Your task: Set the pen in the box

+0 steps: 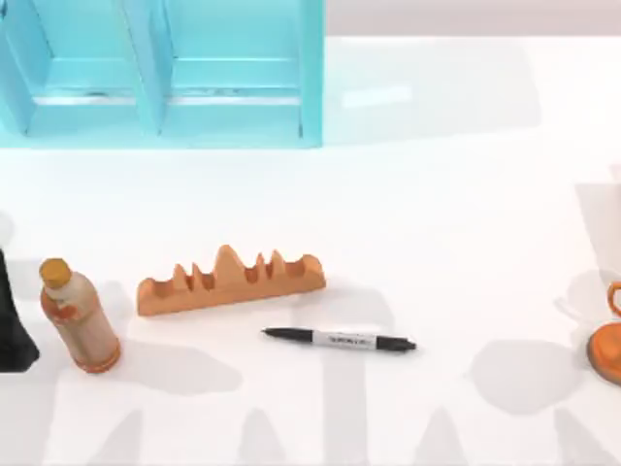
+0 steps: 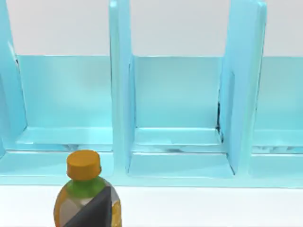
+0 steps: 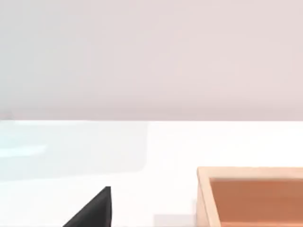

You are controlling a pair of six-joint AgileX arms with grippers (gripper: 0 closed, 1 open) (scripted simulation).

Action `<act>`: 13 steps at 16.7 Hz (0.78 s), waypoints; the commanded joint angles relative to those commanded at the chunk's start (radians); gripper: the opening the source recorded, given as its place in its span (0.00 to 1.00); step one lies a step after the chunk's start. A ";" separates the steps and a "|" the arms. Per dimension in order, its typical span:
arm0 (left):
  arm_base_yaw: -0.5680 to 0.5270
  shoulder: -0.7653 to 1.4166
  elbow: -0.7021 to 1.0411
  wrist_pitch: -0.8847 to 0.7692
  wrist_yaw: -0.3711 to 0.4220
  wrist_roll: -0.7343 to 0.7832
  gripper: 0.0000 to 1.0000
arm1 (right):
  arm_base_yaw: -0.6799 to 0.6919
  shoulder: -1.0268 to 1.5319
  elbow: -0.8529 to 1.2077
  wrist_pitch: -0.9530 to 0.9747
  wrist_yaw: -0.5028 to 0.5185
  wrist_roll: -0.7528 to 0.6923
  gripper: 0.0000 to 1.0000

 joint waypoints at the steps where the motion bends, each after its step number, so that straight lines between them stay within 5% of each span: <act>1: 0.000 0.000 0.000 0.000 0.000 0.000 1.00 | 0.000 0.000 0.000 0.000 0.000 0.000 1.00; 7: 0.000 0.000 0.000 0.000 0.000 0.000 1.00 | 0.088 0.155 0.140 -0.094 0.010 -0.054 1.00; 13: 0.000 0.000 0.000 0.000 0.000 0.000 1.00 | 0.311 0.674 0.529 -0.348 0.050 -0.199 1.00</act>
